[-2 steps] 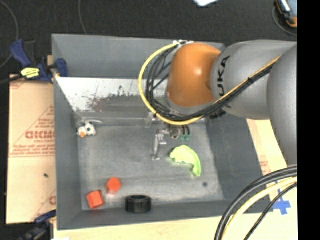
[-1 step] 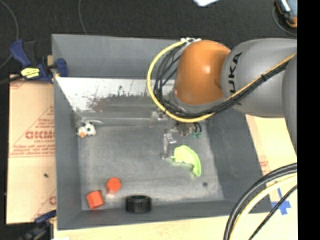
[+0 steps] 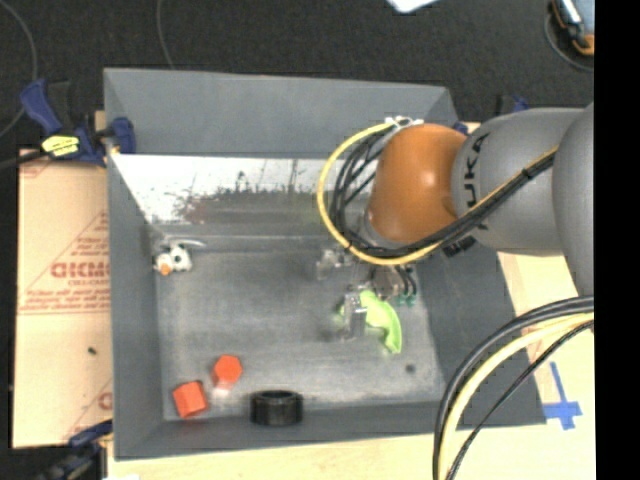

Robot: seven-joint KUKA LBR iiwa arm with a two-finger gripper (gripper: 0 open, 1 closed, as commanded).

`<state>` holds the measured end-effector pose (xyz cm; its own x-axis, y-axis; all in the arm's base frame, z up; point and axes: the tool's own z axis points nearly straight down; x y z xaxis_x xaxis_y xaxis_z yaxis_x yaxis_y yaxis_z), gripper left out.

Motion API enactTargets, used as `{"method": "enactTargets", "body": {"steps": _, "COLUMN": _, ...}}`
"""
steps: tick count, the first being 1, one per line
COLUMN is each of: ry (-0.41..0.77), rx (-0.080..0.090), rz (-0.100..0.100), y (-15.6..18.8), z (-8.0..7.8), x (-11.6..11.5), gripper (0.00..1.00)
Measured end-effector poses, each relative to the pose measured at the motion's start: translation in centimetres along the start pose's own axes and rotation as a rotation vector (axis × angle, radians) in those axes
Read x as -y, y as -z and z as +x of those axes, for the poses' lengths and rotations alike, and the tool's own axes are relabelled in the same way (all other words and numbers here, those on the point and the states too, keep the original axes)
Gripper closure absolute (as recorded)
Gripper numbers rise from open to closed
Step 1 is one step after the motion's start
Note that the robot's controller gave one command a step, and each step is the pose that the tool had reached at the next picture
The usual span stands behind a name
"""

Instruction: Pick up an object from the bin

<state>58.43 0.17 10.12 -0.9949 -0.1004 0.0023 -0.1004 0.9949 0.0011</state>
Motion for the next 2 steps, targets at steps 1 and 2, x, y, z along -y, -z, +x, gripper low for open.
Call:
{"method": "enactTargets", "body": {"steps": 1, "ry": -0.042, "rx": 0.007, "rz": 0.002, "y": 4.7, "z": 3.1, "x": 3.3, "gripper": 0.0}}
{"method": "enactTargets", "body": {"steps": 2, "ry": 0.12, "rx": -0.003, "rz": 0.001, "y": -1.9, "z": 7.0, "x": 8.8, "gripper": 0.0}}
